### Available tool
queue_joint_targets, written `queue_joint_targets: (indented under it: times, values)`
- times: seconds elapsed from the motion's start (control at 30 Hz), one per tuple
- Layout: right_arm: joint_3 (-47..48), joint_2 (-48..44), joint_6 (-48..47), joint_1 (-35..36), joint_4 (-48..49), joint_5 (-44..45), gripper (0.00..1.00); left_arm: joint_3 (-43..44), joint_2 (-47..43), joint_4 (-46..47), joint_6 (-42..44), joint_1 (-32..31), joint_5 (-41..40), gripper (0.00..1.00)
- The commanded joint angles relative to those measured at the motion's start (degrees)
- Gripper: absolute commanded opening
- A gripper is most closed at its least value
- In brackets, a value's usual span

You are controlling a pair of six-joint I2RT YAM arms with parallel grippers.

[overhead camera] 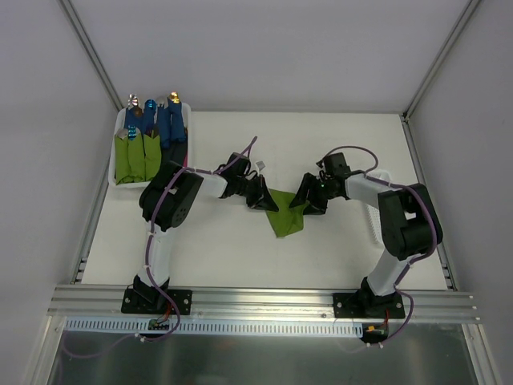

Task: Place the utensils on the paper napkin and roll it up

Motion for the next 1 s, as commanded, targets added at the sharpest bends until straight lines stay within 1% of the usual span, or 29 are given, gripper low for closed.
queue_joint_targets:
  times: [0.0, 0.1, 0.3, 0.5, 0.63, 0.67, 0.77, 0.83, 0.87, 0.93, 0.97]
  values:
    - [-3.1, 1.9, 1.7, -1.3, 4.6, -3.7, 0.59, 0.4, 1.7, -2.7, 2.4, 0.8, -4.3, 0.0]
    - [-4.9, 1.3, 3.1, -2.0, 7.8, -6.2, 0.59, 0.5, 1.7, -2.7, 2.4, 0.8, -4.5, 0.0]
    - [-7.3, -0.7, 3.4, -2.9, 12.0, -9.5, 0.65, 0.2, 1.5, -2.8, 2.5, 0.9, -4.5, 0.0]
    - [-9.0, -1.8, 4.2, -2.9, 16.1, -11.1, 0.65, 0.1, 1.4, -2.9, 2.8, 0.8, -4.6, 0.0]
    - [-9.1, -2.3, 3.7, -2.8, 16.0, -10.3, 0.58, 0.3, 1.5, -2.8, 2.8, 0.9, -4.6, 0.0]
    - [-9.1, -2.4, 3.4, -2.8, 15.6, -9.9, 0.53, 0.3, 1.5, -2.8, 2.8, 0.9, -4.6, 0.0]
    - [-8.9, -2.8, 2.0, -2.2, 13.3, -7.8, 0.49, 0.5, 1.5, -2.9, 2.7, 0.9, -4.5, 0.0]
    - [-8.2, -2.6, 1.3, -1.3, 12.2, -6.3, 0.47, 0.5, 1.4, -2.9, 2.8, 0.9, -4.4, 0.0]
    - [-8.2, -2.4, 1.2, -1.2, 12.2, -5.9, 0.44, 0.5, 1.4, -2.8, 2.9, 0.9, -4.4, 0.0]
    - [-7.8, -1.8, 0.7, -0.4, 11.8, -4.4, 0.42, 0.5, 1.3, -2.9, 3.1, 0.9, -4.2, 0.0]
    - [-7.4, -1.7, 0.6, -0.2, 10.7, -3.6, 0.35, 0.5, 1.2, -2.9, 3.1, 0.9, -4.2, 0.0]
